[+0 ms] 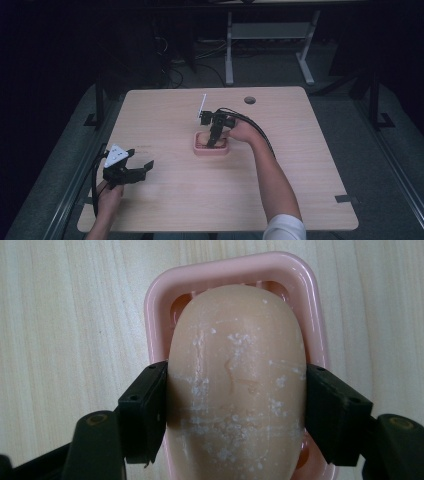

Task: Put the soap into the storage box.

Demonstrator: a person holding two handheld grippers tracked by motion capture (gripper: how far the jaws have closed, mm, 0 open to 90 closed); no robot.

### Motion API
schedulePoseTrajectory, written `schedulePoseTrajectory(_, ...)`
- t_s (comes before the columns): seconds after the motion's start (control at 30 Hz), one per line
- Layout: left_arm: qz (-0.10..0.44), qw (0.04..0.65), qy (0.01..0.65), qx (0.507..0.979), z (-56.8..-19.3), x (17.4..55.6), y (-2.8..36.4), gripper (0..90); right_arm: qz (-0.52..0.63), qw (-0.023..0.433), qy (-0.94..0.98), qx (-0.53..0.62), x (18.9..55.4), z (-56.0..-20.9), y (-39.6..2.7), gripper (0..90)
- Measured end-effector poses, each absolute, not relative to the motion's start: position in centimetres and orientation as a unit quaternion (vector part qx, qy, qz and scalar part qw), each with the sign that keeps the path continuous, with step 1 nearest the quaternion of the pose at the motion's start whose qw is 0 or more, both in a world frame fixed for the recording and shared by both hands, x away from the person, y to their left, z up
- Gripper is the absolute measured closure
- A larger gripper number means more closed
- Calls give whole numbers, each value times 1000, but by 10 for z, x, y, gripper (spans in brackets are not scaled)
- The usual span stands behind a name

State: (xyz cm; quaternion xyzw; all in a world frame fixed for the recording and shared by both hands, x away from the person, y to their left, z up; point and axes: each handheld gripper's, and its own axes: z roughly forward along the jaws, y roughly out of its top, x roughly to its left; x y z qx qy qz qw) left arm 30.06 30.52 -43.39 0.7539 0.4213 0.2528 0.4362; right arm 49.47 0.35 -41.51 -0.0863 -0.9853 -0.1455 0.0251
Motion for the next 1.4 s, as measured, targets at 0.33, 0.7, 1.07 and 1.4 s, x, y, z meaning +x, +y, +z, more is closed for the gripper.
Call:
schedulePoseTrajectory(0.33, 252, 436, 424, 753, -434, 301, 305, 142, -172, 26, -980, -94, 496, -408, 0, 381)
schedulePoseTrajectory(0.7, 253, 434, 421, 755, -434, 301, 305, 142, -174, 28, -979, -98, 494, -408, -4, 339)
schedulePoseTrajectory(1.07, 253, 434, 421, 755, -434, 301, 305, 142, -175, 27, -979, -101, 492, -406, -5, 310)
schedulePoseTrajectory(1.4, 253, 435, 423, 754, -434, 301, 304, 142, -180, 22, -978, -102, 489, -402, -9, 284)
